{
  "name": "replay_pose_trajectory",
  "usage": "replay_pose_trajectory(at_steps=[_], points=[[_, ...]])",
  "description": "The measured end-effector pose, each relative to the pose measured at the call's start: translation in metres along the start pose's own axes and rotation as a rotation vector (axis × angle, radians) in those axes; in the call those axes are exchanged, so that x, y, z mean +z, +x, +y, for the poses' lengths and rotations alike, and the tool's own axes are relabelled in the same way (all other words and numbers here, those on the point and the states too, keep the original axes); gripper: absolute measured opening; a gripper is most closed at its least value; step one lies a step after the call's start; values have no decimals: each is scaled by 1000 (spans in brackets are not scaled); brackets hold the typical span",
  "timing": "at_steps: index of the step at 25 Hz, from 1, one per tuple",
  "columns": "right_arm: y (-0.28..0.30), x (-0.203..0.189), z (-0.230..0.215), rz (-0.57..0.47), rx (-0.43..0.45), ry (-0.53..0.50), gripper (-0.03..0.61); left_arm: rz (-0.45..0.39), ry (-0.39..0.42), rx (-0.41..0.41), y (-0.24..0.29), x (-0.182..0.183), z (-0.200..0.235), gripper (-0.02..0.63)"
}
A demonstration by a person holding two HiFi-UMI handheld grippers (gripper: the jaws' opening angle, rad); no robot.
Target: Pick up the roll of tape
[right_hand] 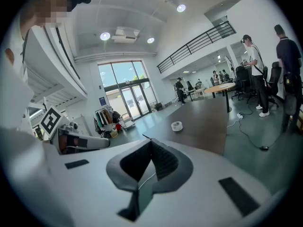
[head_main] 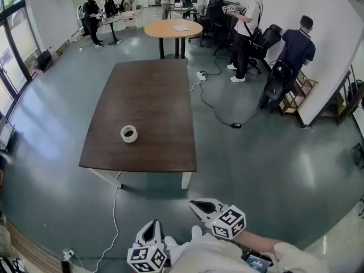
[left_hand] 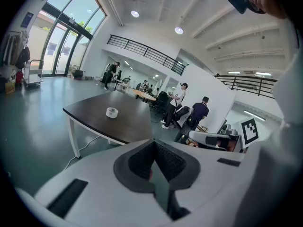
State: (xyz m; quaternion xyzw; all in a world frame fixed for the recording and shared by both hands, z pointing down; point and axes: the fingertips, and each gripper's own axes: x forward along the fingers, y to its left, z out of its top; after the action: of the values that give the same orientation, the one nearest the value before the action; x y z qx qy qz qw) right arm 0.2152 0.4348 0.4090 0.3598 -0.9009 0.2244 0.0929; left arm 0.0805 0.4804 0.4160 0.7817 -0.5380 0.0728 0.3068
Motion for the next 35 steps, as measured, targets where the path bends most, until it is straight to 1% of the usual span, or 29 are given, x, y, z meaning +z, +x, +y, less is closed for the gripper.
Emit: replay_pose_trajectory(at_steps=[3, 8, 10, 14, 21, 25, 29, 32, 35], points=[[-3, 6, -2, 6, 1, -23, 6, -4, -4, 3, 3, 6, -10, 6], [-7, 2, -11, 3, 7, -29, 6, -2, 4, 8, 10, 1, -20, 6], [-10, 2, -15, -2, 14, -16, 6, -1, 4, 13, 12, 0, -21, 6], [-17, 6, -29, -8, 38, 42, 6, -1, 2, 21, 21, 3, -31, 6], [-34, -8, -58, -3, 47, 32, 6, 0, -27, 61, 35, -17, -46, 6], [-36, -15, -69, 13, 60, 53, 6, 7, -54, 70, 43, -27, -53, 6], [-20, -15, -71, 26, 70, 52, 6, 5, -57, 72, 51, -23, -40, 6], [2, -5, -74, 33, 65, 54, 6, -12, -70, 79, 56, -7, -22, 6], [34, 11, -77, 36, 65, 45, 6, -19, -82, 83, 68, 11, 5, 6]])
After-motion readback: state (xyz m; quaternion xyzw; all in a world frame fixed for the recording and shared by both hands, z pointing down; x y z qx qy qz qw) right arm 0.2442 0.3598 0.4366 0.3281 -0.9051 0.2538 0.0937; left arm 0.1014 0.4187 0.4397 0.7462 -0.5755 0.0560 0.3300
